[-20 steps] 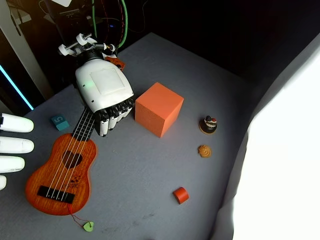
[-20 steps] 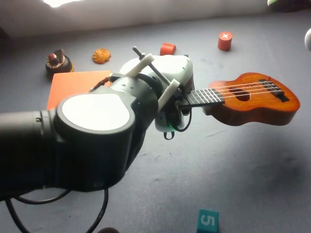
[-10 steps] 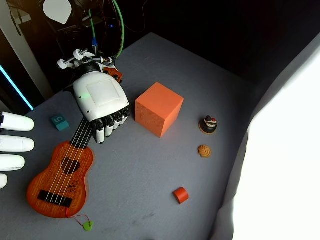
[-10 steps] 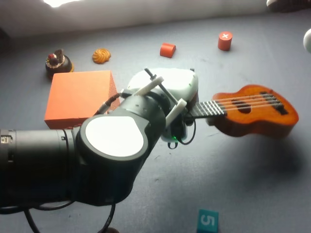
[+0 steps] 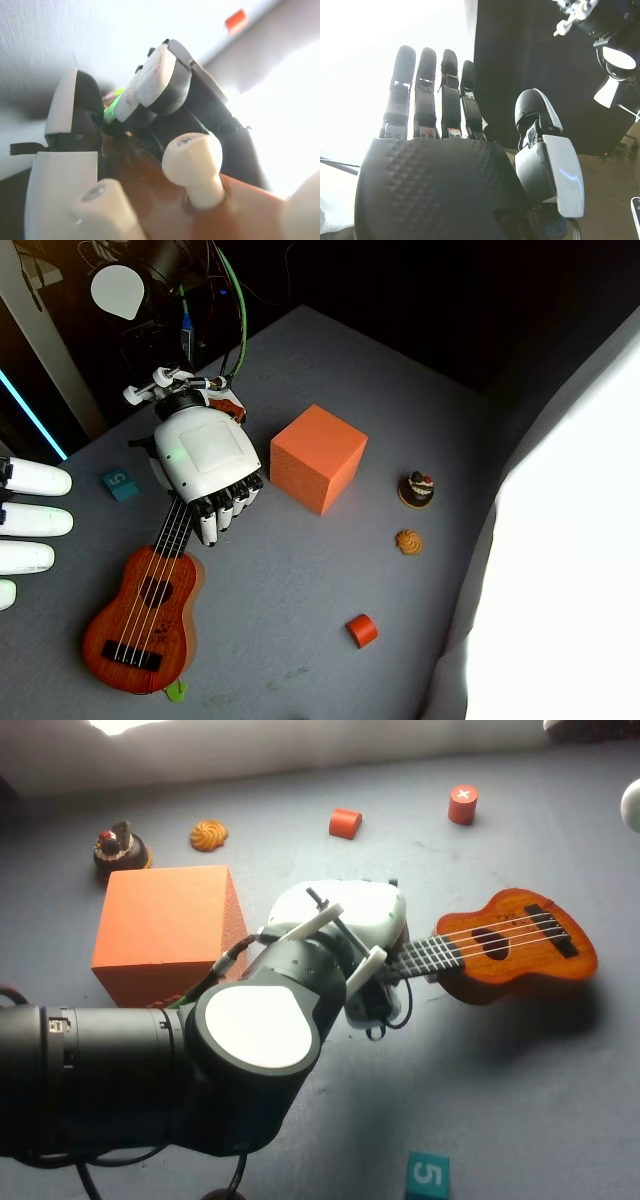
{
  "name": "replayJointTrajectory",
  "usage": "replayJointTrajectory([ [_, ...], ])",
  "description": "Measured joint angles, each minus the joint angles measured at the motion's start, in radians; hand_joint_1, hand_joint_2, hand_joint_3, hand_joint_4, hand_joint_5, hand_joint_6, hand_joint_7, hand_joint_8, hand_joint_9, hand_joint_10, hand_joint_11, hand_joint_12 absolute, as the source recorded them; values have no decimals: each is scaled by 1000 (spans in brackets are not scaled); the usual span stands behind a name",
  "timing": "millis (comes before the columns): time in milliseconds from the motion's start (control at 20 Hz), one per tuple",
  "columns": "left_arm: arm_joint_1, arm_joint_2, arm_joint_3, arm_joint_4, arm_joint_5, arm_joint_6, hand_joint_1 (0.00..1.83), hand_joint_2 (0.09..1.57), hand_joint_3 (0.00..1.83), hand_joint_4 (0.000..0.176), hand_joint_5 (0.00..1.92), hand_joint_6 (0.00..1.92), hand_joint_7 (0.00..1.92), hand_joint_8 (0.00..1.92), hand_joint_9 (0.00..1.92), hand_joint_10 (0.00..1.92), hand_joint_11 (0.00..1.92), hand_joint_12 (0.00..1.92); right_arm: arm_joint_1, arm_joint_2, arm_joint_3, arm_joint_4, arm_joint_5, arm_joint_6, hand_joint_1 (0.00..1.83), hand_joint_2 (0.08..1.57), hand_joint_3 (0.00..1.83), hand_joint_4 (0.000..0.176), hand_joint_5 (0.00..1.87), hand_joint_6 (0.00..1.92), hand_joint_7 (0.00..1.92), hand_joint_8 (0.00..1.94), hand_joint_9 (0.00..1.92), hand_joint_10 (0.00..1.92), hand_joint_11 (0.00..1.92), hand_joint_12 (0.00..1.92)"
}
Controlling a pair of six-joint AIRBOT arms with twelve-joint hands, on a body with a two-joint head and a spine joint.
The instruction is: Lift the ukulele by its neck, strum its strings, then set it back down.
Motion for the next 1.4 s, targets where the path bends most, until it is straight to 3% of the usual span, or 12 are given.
replayJointTrajectory([
  [200, 29, 0, 8, 3, 3, -14, 679, 1119, 4, 0, 1071, 1917, 1147, 1921, 1253, 1921, 1343, 1921, 0, 0, 0, 0, 2, 0, 114, 1344, 1, 0, 164, 581, 398, 0, 123, 695, 0, 1302],
  [300, 39, 0, 8, 4, 1, -14, 295, 1205, 25, 0, 919, 1921, 1077, 1921, 1205, 1921, 1282, 1921, 0, 0, 0, 0, 2, 0, 141, 1343, 0, 0, 157, 580, 396, 0, 114, 698, 0, 1301],
  [500, 56, 0, 17, 3, 1, -13, 141, 1247, 13, 0, 667, 1831, 905, 1821, 1010, 1912, 972, 1921, 0, 0, 0, 0, 1, 0, 135, 1343, 0, 0, 165, 584, 404, 4, 118, 701, 0, 1297],
  [600, 66, 0, 20, 5, -1, -14, 106, 1252, 2, 0, 595, 1289, 710, 1355, 775, 1538, 693, 1677, 0, 0, 0, 0, 1, 0, 131, 1339, 0, 0, 163, 584, 423, 10, 128, 711, 0, 1323],
  [650, 71, 0, 24, -2, -1, -14, 130, 1193, 0, 0, 501, 495, 622, 506, 701, 878, 509, 1273, 0, 0, 0, 0, 2, 0, 120, 1342, 1, 0, 150, 585, 418, 6, 124, 717, 0, 1340],
  [700, 74, 0, 24, 5, 3, -20, 130, 1193, 0, 0, 501, 495, 622, 506, 701, 878, 509, 1273, 0, 0, 0, 0, 1, 0, 120, 1342, 1, 0, 150, 585, 418, 6, 124, 717, 0, 1340],
  [750, 74, 0, 25, 34, 5, -17, 151, 1150, 0, 41, 483, 104, 628, 57, 729, 396, 370, 1121, 0, 0, 0, 0, 1, 0, 130, 1341, 0, 0, 152, 587, 410, 2, 121, 717, 0, 1332],
  [950, 74, 0, 24, 48, 8, -13, 129, 1068, 0, 92, 228, 0, 309, 0, 473, 17, 58, 1149, 0, 0, -2, 0, 2, 0, 152, 1336, 0, 0, 165, 585, 422, 6, 133, 712, 0, 1314],
  [1000, 72, 0, 25, 43, 2, -13, 4, 1017, 0, 120, 22, 0, 76, 2, 184, 6, 1, 855, 0, 0, -2, 0, 2, 0, 131, 1339, 0, 0, 152, 577, 410, 1, 129, 706, 0, 1316],
  [1050, 72, 0, 30, 36, -8, -13, 4, 1017, 0, 120, 22, 0, 76, 2, 184, 6, 1, 855, 0, 0, -2, 0, 2, 0, 131, 1339, 0, 0, 152, 577, 410, 1, 129, 706, 0, 1316],
  [1150, 65, 0, 39, 35, -19, -13, 0, 958, 0, 120, 0, 0, 0, 0, 1, 0, 0, 307, 0, 0, -2, 0, 0, 0, 150, 1337, 0, 0, 162, 574, 412, 3, 129, 706, 0, 1320],
  [1400, 29, 19, 50, 98, -88, -13, 0, 975, 2, 113, 0, 0, 0, 0, 2, 1, 0, 236, 0, 0, -2, 0, 2, 0, 149, 1335, 0, 0, 165, 577, 412, 2, 128, 711, 0, 1349],
])
